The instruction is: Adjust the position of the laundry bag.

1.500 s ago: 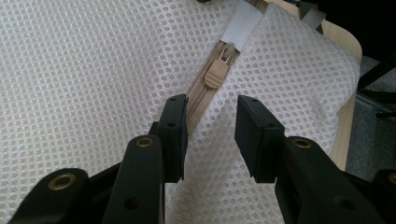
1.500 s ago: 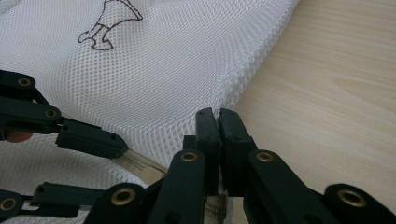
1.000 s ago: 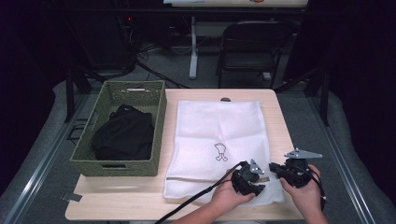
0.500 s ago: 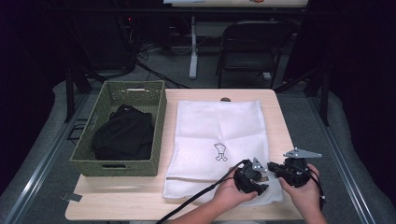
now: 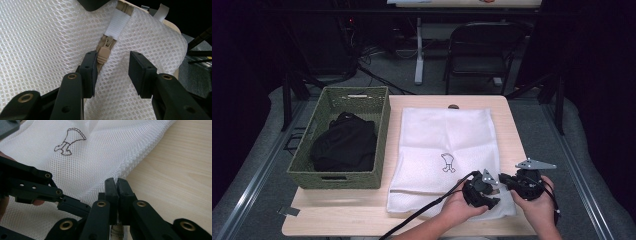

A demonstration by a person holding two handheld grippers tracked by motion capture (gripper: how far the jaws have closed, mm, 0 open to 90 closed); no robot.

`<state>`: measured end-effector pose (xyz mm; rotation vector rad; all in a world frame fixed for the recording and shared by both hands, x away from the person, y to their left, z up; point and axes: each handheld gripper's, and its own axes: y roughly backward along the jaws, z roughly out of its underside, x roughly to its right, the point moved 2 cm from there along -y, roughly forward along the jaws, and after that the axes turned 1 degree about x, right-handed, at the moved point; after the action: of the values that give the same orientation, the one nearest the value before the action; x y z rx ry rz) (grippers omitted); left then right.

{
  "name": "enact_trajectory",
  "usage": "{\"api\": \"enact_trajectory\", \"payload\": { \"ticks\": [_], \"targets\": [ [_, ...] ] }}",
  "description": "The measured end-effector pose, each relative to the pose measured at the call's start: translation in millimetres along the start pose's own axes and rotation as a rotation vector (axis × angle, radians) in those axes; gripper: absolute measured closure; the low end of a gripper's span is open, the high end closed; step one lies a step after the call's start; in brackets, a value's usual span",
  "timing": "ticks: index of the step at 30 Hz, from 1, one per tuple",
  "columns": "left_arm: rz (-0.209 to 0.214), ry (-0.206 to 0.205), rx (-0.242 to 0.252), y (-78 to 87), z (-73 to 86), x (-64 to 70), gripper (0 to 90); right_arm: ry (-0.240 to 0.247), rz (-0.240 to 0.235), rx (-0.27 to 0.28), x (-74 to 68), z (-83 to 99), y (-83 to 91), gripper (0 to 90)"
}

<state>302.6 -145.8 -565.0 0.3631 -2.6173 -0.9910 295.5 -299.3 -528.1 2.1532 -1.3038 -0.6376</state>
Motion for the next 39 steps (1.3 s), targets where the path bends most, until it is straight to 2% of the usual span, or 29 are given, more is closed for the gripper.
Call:
{"api": "enact_trajectory", "payload": {
  "ticks": [10,18,20,27,34,37,39],
  "targets": [
    [0.001,0.002,-0.001,1.5,0.9,-1.2,60.0,0.0,-0.001,0.002,-0.5,0.3,0.3,87.9],
    [0.003,0.02,-0.005,-2.7,0.1,-4.5,56.9,0.006,-0.002,0.004,-2.2,-0.1,-0.1,87.9],
    [0.017,0.021,-0.003,-3.0,0.2,-4.2,57.5,0.008,0.001,0.003,-2.0,0.1,-0.5,87.9],
    [0.021,0.013,0.004,0.4,0.4,-3.8,60.4,0.004,0.001,0.006,-0.3,0.6,-1.3,87.9],
    [0.01,0.012,0.001,2.5,1.0,-3.2,62.3,0.006,0.002,0.007,-0.9,0.5,-0.5,87.9],
    [0.04,0.013,0.01,4.0,1.4,-3.2,63.7,0.008,0.002,0.008,-1.2,0.3,0.2,87.8],
    [0.042,0.007,0.011,4.4,1.6,-2.3,63.9,0.009,0.002,0.008,-1.4,0.2,0.4,87.9]
  ]
}}
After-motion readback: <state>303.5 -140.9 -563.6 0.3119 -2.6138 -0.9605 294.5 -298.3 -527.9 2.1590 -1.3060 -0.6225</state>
